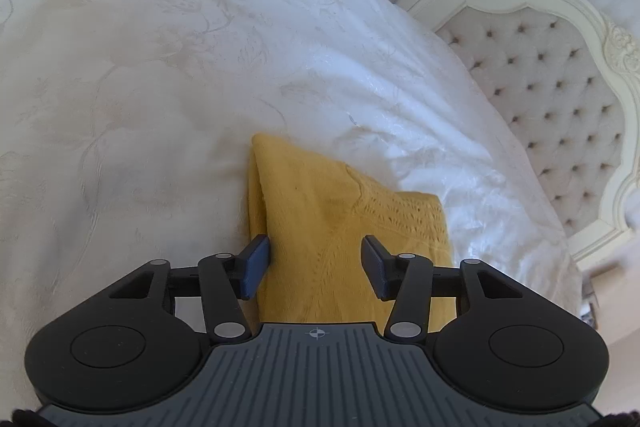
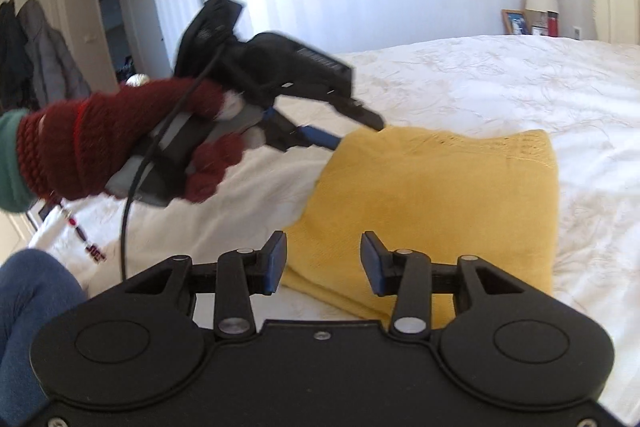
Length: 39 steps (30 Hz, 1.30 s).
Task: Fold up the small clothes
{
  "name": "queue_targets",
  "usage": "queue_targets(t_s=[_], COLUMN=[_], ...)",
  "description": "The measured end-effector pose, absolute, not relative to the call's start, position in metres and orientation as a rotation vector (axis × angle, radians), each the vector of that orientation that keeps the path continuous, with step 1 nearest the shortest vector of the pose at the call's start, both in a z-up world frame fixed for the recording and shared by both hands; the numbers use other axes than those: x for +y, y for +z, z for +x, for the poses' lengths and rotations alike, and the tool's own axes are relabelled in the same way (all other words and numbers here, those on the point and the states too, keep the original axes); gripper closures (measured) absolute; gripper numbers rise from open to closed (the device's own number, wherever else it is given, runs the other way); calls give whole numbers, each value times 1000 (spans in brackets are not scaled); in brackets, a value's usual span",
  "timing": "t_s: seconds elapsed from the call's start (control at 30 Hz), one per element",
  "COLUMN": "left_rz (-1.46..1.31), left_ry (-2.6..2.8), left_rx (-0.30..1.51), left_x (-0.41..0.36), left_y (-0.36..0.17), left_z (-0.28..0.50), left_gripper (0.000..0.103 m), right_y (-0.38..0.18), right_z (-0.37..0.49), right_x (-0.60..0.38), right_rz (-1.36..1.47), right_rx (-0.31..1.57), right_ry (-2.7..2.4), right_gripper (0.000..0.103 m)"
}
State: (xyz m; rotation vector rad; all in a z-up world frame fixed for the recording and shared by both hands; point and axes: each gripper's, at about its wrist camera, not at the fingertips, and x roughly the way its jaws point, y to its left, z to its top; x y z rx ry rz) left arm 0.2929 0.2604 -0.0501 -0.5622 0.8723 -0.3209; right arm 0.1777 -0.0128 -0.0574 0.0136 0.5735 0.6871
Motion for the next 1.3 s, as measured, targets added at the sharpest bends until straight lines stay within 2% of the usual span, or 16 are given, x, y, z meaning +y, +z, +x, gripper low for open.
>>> queue_targets(t_s=[0.1, 0.17, 0.27, 0.43, 0.5, 0.83, 1.17, 1.23, 1.27, 1.3], left_rz=[-559, -574, -594, -661, -688, -691, -741, -742, -744, -759], left_ry=[-341, -347, -332, -343, -363, -445, -506, -518, -518, -512], left_rx=[886, 905, 935, 972, 975, 971, 938, 936, 948, 982], left_x=[256, 254, 251, 248, 244, 226, 222, 221, 220, 220], left_y=[-56, -63, -74, -91, -93, -105, -113, -113, -115, -120], left_z=[272, 260, 248, 241, 242, 260, 260, 259, 261, 262], left_gripper=[42, 41, 37, 36, 30, 18, 16, 30, 64, 88], right_y=[-54, -54, -60, -73, -78, -118, -129, -130, -130, -130], right_z=[195, 212, 237, 272, 279, 351, 376, 373, 370, 366], right_x=[-41, -61, -85, -110, -113, -110, -114, -115, -116, -118], right_rz=[109, 178, 261, 325, 337, 530, 649, 657, 664, 671], right_rx=[595, 615, 659, 717, 740, 883, 877, 873, 870, 868], right_ry=[625, 567, 497, 434, 439, 482, 500, 523, 528, 531], right_gripper=[41, 39, 30, 28, 26, 26, 25, 26, 32, 47])
